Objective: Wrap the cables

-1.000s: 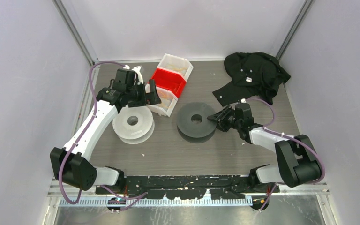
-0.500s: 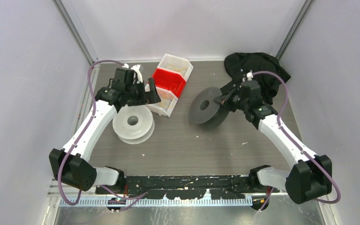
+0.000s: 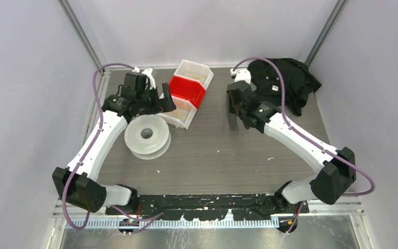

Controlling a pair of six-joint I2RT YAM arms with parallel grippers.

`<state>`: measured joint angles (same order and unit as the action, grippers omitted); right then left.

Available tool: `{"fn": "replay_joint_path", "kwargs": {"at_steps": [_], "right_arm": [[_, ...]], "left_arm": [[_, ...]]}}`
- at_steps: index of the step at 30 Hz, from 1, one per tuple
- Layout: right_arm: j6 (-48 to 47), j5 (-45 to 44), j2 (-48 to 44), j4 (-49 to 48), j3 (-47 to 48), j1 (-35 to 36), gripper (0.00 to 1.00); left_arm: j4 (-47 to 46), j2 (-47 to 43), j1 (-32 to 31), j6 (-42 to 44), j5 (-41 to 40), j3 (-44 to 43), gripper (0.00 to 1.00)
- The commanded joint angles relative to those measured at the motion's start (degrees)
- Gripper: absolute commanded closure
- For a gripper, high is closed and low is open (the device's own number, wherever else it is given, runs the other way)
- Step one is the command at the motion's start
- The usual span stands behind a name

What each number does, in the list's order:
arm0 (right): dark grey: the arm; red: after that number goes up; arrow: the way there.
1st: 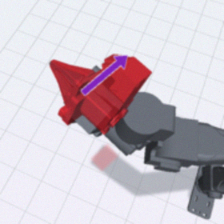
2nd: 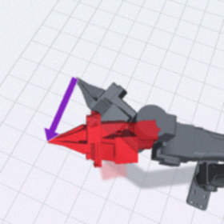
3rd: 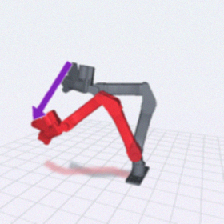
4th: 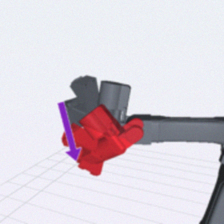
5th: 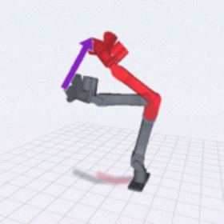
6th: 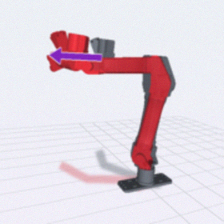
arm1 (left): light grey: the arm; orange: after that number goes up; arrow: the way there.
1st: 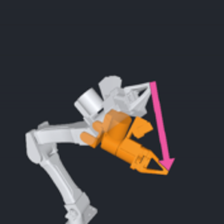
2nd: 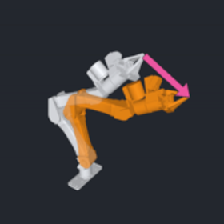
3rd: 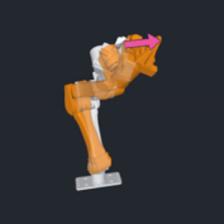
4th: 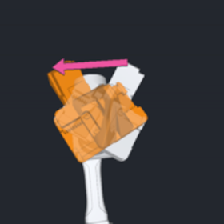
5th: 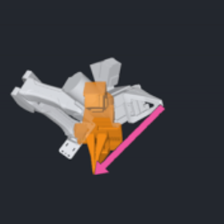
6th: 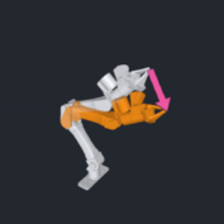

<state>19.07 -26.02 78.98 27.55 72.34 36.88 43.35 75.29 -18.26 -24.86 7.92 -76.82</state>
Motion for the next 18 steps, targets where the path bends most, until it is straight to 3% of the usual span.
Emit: {"fn": "replay_joint_path", "kwargs": {"at_steps": [1,6,18], "right_arm": [[-17.1,-8.1,1.0,-17.1,-3.5,0.7,1.0],[-22.6,-2.0,2.5,-24.4,-4.5,0.6,1.0],[-20.0,6.4,4.2,-31.8,-10.0,-1.9,0.99]], "left_arm": [[0.0,-1.9,0.1,0.3,-0.8,-1.2,0.01],[0.7,-2.5,0.1,0.4,-1.5,-1.1,0.02],[0.3,-2.7,0.1,0.2,-1.5,0.3,0.02]]}}
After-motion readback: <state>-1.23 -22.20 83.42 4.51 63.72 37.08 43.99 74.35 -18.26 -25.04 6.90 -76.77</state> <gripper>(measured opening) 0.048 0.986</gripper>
